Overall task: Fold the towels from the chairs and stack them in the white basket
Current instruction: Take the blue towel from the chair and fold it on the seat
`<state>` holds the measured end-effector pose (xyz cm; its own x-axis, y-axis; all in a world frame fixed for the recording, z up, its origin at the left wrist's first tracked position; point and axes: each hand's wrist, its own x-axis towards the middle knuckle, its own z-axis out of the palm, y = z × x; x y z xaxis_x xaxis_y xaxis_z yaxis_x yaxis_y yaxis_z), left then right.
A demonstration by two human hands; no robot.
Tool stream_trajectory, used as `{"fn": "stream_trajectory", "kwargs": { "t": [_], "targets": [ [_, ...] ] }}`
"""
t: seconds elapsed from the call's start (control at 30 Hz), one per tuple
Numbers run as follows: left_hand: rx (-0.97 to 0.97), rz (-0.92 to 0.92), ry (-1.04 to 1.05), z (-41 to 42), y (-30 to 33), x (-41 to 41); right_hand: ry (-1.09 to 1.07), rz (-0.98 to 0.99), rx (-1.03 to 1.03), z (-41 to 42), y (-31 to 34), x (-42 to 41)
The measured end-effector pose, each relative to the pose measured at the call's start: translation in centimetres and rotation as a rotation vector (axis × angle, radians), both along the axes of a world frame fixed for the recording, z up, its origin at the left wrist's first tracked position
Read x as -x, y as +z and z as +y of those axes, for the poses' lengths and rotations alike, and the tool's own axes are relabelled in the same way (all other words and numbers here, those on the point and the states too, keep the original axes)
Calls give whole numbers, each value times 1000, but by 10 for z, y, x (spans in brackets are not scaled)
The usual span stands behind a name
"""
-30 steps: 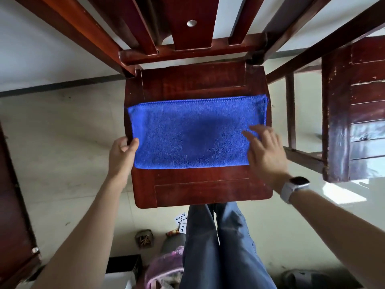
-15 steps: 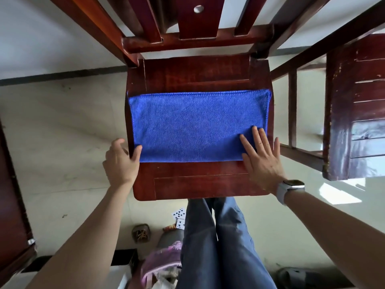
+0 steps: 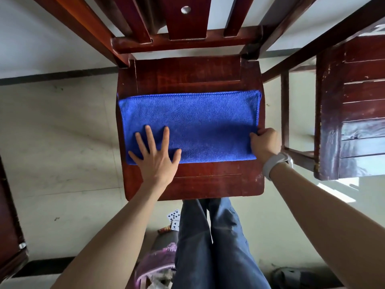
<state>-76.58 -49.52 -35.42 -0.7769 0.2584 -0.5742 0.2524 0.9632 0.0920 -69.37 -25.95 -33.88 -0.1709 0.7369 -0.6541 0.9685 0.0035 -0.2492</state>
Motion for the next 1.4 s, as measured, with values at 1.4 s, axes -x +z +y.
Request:
{"fn": "stream_trajectory", "kwargs": {
  "t": [1.4],
  "targets": [
    [-693, 58, 1280, -47, 29, 9, 1161, 155, 38, -146, 8, 222]
  ]
}}
